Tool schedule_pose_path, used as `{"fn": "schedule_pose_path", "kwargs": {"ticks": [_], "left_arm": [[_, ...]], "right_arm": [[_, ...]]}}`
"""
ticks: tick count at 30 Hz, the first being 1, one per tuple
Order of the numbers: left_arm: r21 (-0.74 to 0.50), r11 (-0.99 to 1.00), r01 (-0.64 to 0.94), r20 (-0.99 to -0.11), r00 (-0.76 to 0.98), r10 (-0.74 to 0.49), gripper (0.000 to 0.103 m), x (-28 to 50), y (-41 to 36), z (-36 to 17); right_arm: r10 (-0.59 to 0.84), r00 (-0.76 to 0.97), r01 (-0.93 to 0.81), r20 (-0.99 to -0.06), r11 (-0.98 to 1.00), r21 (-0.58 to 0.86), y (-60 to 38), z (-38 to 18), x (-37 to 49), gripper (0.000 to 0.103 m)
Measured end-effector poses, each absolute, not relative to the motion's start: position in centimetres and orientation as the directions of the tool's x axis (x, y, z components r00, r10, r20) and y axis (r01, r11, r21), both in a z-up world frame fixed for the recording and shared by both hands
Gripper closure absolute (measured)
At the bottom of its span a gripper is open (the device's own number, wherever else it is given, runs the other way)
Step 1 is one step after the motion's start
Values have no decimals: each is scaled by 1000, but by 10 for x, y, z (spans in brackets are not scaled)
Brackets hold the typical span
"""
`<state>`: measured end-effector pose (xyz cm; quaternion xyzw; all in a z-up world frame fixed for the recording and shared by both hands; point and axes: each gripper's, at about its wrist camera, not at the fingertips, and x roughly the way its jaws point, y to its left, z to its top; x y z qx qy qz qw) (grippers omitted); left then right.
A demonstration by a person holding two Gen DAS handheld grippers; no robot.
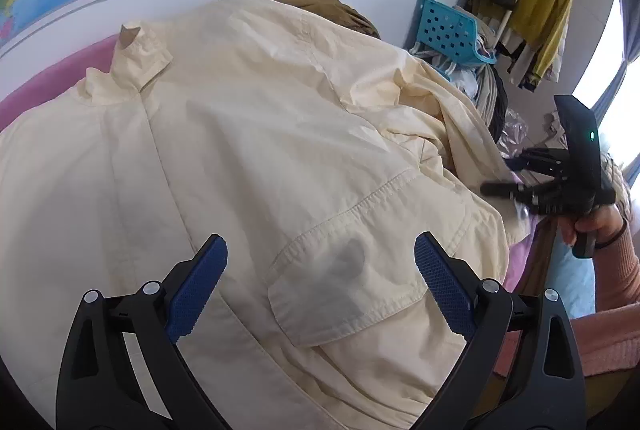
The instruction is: Fold large clothes
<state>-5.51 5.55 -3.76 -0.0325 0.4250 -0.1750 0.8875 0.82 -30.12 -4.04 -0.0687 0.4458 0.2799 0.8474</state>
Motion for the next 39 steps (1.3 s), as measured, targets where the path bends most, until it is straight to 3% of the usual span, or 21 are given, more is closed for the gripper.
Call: {"fn": "schedule_pose_path", "kwargs": {"ticks": [3, 8, 11, 15, 26, 30, 34, 39], "left_arm": [[-221, 932, 288, -730, 585, -355, 9, -55, 58, -31], [-272, 904, 330, -660, 619, -425, 9, -58, 73, -6], [-307, 886, 348, -615, 638, -464, 9, -59, 84, 9], [-342, 868, 359, -547, 675, -495, 9, -67, 104, 29], [-465, 805, 370, -401, 722, -563, 9, -106, 164, 40], [-541, 688, 484, -264, 678, -686, 6, -121, 174, 44], [-531, 687, 496, -252, 682, -687, 6, -129, 177, 44], [-528, 721, 449, -322, 680, -659, 6, -127, 177, 28]], "right_arm": [[523, 455, -502, -721, 819, 277, -329, -7, 14, 87], [738, 473, -576, -481, 672, 465, -365, 84, 12, 87], [823, 425, -658, -377, 567, 497, -353, 125, 10, 87], [896, 305, -752, -322, 435, 496, -304, 158, 14, 87], [917, 90, -808, -388, 295, 510, -162, 138, 26, 87], [906, 39, -805, -423, 279, 524, -122, 121, 23, 87], [889, 21, -812, -457, 282, 511, -90, 108, 23, 87], [847, -11, -808, -532, 306, 503, -50, 77, 23, 86]]}}
